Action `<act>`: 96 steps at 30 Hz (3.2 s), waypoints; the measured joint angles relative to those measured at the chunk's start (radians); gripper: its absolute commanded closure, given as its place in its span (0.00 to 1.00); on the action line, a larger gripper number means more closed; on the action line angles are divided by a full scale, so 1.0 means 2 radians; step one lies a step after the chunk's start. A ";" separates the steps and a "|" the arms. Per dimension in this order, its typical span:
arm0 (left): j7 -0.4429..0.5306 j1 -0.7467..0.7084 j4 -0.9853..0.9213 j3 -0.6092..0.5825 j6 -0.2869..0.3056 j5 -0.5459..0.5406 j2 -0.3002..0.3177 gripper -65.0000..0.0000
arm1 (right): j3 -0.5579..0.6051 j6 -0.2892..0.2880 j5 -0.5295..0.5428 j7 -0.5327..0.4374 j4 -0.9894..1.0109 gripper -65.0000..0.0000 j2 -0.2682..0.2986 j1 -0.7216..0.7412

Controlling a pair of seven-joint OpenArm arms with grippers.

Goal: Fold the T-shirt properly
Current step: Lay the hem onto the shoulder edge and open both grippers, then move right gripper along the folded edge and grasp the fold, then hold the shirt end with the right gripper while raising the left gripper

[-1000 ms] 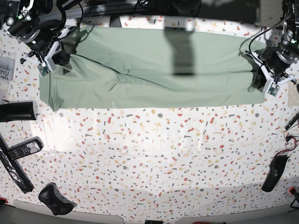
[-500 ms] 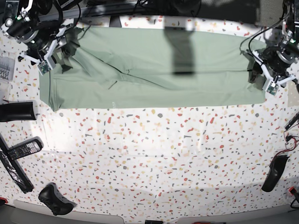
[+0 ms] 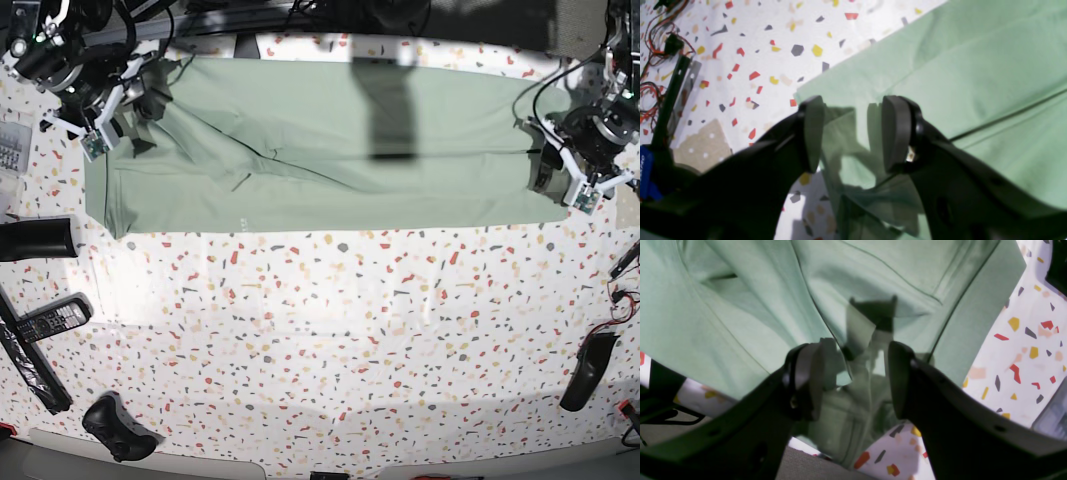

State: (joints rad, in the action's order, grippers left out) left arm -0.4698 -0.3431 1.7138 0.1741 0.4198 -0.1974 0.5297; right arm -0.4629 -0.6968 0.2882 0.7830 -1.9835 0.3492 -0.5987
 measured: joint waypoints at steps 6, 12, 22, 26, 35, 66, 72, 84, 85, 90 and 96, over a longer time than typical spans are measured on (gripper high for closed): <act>0.002 0.019 -0.039 0.000 -0.006 -0.001 0.000 0.60 | 0.000 0.000 0.033 0.000 0.000 0.54 0.000 0.000; -0.074 0.095 -0.156 0.002 -0.022 -0.084 0.000 0.60 | 0.000 0.000 0.049 0.000 0.000 0.54 0.000 0.000; -0.096 0.110 -0.162 0.002 0.026 -0.099 0.000 0.62 | 0.000 0.000 0.051 -0.017 0.000 0.54 0.000 0.000; -0.078 0.108 -0.135 0.001 0.028 -0.100 -0.002 0.62 | 0.000 0.001 0.136 -0.053 0.000 0.54 0.000 0.006; -0.067 0.109 -0.081 0.001 0.027 -0.098 -0.001 0.62 | 0.010 0.002 0.179 -0.043 0.013 0.54 -0.028 0.133; -0.079 0.108 -0.081 0.001 0.027 -0.098 -0.001 0.62 | 0.244 0.002 0.187 0.250 0.027 1.00 0.005 0.189; -0.079 0.108 -0.081 0.001 0.027 -0.097 -0.001 0.62 | 0.245 0.002 0.204 0.277 -0.038 1.00 0.052 0.110; -0.096 0.108 -0.081 0.001 0.027 -0.097 -0.001 0.62 | 0.245 0.002 0.155 0.154 -0.042 1.00 0.102 0.065; -0.106 0.108 -0.081 0.001 0.027 -0.098 -0.001 0.62 | 0.245 0.002 0.151 0.141 -0.042 1.00 0.102 0.066; -0.117 0.108 -0.081 0.001 0.027 -0.098 -0.001 0.62 | 0.245 0.002 0.153 0.142 -0.042 0.67 0.102 0.067; -0.118 0.106 -0.081 0.001 0.027 -0.098 -0.001 0.62 | 0.245 0.002 0.153 0.107 -0.042 0.48 0.102 0.067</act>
State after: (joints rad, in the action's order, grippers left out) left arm -0.7067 -0.1303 1.5513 0.1761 0.4732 -0.3931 0.5270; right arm 0.0261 -0.6922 0.5949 0.9974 -2.0678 0.5541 -0.4656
